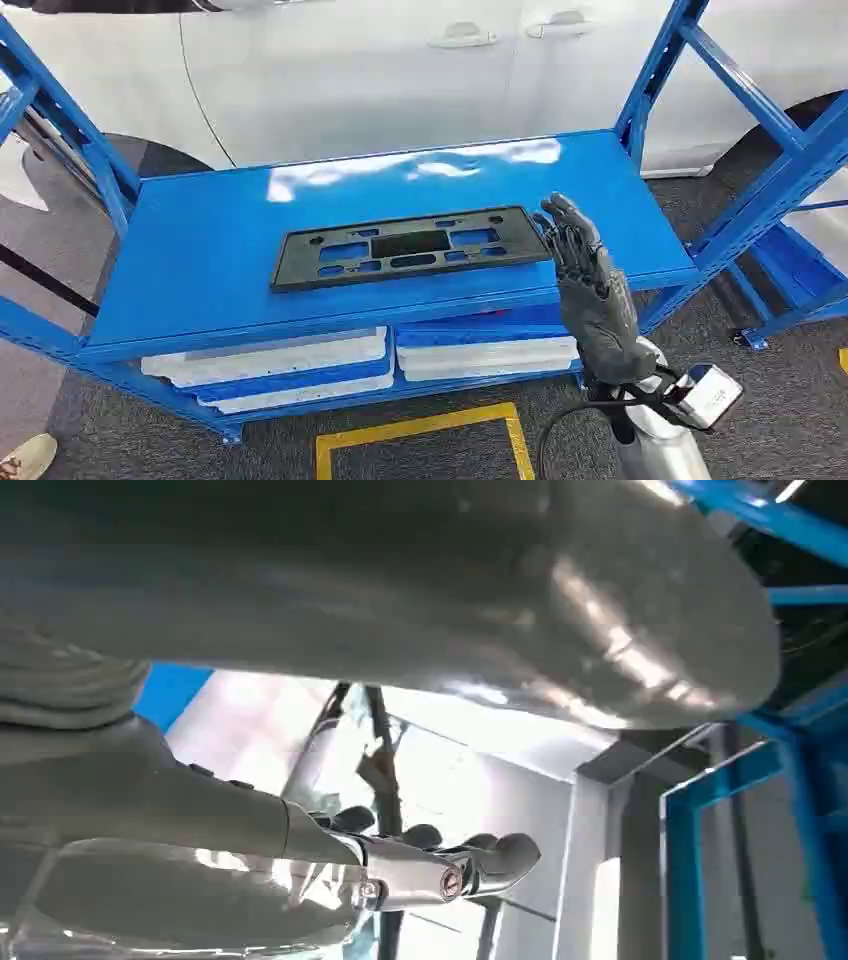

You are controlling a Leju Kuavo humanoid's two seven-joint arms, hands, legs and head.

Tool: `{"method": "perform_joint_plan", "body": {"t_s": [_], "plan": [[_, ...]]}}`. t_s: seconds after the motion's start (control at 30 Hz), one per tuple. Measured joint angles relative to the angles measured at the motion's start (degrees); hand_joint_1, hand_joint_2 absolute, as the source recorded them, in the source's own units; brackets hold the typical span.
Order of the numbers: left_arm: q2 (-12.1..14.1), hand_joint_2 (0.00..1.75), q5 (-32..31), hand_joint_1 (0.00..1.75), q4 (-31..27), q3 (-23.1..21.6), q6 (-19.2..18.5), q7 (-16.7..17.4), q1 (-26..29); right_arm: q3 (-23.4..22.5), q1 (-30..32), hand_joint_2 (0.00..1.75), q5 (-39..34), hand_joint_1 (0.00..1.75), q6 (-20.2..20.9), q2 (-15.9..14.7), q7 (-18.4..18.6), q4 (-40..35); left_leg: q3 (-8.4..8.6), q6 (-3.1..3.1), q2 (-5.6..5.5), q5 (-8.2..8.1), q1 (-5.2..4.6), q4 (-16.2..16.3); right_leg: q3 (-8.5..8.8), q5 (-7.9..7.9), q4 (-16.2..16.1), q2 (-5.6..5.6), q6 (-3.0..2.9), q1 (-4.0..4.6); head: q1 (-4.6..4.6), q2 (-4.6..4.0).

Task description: Take the parts from the cabinet and place them on the table.

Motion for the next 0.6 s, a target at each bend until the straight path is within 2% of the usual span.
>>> {"method": "perform_joint_plan", "body": {"t_s": [0.07,0.1,0.13,0.17,0.2,0.23,0.27,0.3,0.33,0.37,0.4,0.43,0.47,0.5,0.57,0.6], "plan": [[0.20,0.00,0.00,0.00,0.00,0.00,0.61,0.50,0.10,0.59,-0.42,0.00,0.70,0.00,-0.91,0.00,2.13,0.20,3.64,0.07,0.00,6.92,0.06,-10.26,0.67,-0.54,0.27,0.11,0.30,-0.06,0.02,0.00],[0.22,0.00,0.00,0.00,0.00,0.00,0.74,0.85,0.17,1.03,-0.72,0.00,0.83,0.00,-1.29,-0.02,2.93,0.39,4.72,0.53,0.00,7.68,0.00,-13.12,0.79,-0.71,0.33,0.11,0.48,-0.09,0.02,0.00],[0.31,0.00,0.02,0.00,0.00,0.00,1.07,1.14,0.11,1.68,-1.08,0.00,0.94,0.00,-1.70,-0.04,3.78,0.83,4.14,0.95,0.07,5.89,-0.41,-13.45,0.69,-0.62,0.45,0.21,0.82,0.02,0.02,0.00],[0.37,0.00,0.02,0.00,0.00,0.00,1.36,1.46,0.21,2.23,-1.45,0.00,1.16,0.00,-2.03,-0.13,4.24,1.38,4.16,1.51,0.05,6.73,-0.53,-13.27,0.45,-0.67,0.40,0.24,1.30,0.02,0.02,0.00],[0.44,0.00,0.04,0.00,0.00,0.00,1.55,1.68,0.54,3.00,-1.67,1.75,1.44,0.00,-2.12,-0.39,4.50,2.23,4.17,1.88,0.02,7.55,-0.59,-13.25,0.64,-0.80,0.38,0.22,1.61,0.00,0.02,0.00],[0.50,0.00,0.04,0.00,0.00,0.02,1.68,1.88,0.70,3.71,-1.96,1.75,1.66,0.00,-2.18,-0.53,4.59,2.92,4.29,2.14,0.02,7.65,-0.58,-13.39,0.79,-0.73,0.22,0.24,1.90,0.01,0.02,0.00],[0.48,0.00,0.02,0.00,0.00,0.02,1.90,2.08,0.72,4.53,-2.52,1.75,1.95,0.00,-2.29,-0.59,4.89,3.65,4.82,2.60,0.15,8.26,0.06,-14.11,0.75,-0.88,0.34,0.23,2.28,0.31,0.02,0.00],[0.48,0.00,0.02,0.00,0.00,0.02,1.99,2.14,0.59,5.42,-3.07,1.75,2.34,0.00,-2.47,-0.77,5.20,4.48,4.90,2.86,0.16,8.49,0.05,-14.34,0.26,-2.12,1.69,0.04,2.48,0.05,0.02,0.00],[0.48,0.00,0.02,0.00,0.00,0.02,2.07,2.16,0.55,6.21,-3.64,0.00,2.69,0.00,-2.58,-0.79,5.55,5.07,4.82,3.08,0.18,8.55,0.05,-14.34,-1.20,-4.26,4.88,-0.04,2.67,-0.10,0.02,0.00],[0.50,0.00,0.02,0.00,0.00,0.02,2.10,2.18,0.58,6.93,-3.97,1.75,2.80,0.00,-2.71,-0.79,5.61,5.84,4.81,3.15,0.19,8.55,-0.01,-14.34,-3.37,-6.61,9.56,-0.11,2.91,-0.32,0.02,0.00],[0.50,0.00,0.04,0.00,0.00,0.02,2.12,2.21,0.63,7.43,-4.00,0.00,2.84,0.00,-2.88,-0.79,5.70,6.38,4.79,3.21,0.19,8.51,-0.06,-14.33,-5.48,-8.33,13.99,-0.15,3.12,-0.47,0.02,0.00],[0.50,0.00,0.04,0.00,0.00,0.04,2.12,2.21,0.66,7.85,-4.05,0.00,2.93,0.00,-2.91,-0.79,5.90,6.91,4.77,3.22,0.16,8.49,-0.09,-14.30,-7.11,-9.16,17.24,-0.17,3.30,-0.57,0.02,0.00],[0.50,0.00,0.04,0.00,0.00,0.07,2.14,2.21,0.69,8.39,-4.24,0.00,2.95,0.00,-2.91,-0.79,6.25,7.52,4.82,3.19,0.14,8.44,-0.09,-14.29,-7.57,-8.59,17.86,-0.23,3.41,-0.67,0.02,0.00],[0.50,0.00,0.20,0.00,0.00,0.09,2.03,1.90,0.72,8.85,-4.58,0.00,2.95,0.00,-2.97,-0.79,6.40,7.94,4.88,3.11,0.11,8.37,-0.08,-14.26,-6.63,-6.76,15.70,-0.33,3.43,-0.74,0.02,0.00],[0.50,0.00,0.81,0.00,0.00,0.13,1.05,0.22,0.78,9.53,-5.44,0.00,2.62,0.00,-3.15,-0.77,6.40,8.42,5.16,2.79,0.07,8.06,-0.07,-14.06,-1.59,-1.52,5.57,-0.49,3.14,-0.79,0.02,0.00],[0.50,0.00,1.18,0.00,0.00,0.22,0.76,-0.24,0.75,9.70,-5.92,0.00,2.30,0.00,-3.12,-0.77,6.42,8.61,5.19,2.59,0.06,7.88,-0.08,-13.94,0.45,-0.49,1.19,-0.63,2.81,-0.74,0.02,0.00]]}}
